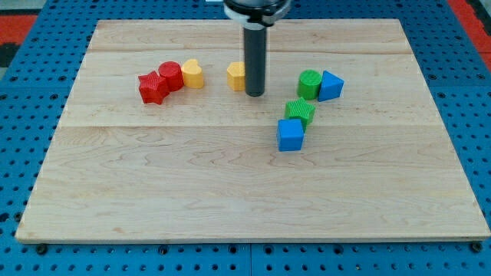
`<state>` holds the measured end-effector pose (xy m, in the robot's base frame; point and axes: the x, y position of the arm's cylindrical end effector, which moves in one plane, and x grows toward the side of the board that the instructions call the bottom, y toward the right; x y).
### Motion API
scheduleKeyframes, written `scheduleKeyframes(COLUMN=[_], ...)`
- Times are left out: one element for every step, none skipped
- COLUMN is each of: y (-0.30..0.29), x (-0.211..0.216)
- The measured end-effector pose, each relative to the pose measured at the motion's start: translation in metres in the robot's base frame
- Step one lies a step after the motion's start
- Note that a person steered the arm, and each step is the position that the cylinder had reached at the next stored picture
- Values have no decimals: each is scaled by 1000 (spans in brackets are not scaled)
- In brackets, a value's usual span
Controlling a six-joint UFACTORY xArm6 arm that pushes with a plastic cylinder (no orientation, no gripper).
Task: Move the yellow hexagon into the yellow heart
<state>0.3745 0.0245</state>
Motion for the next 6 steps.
scheduleKeyframes(y=[9,-22,-59,-54,-16,-26], x=[-15,-22,-22,-21,-20,20])
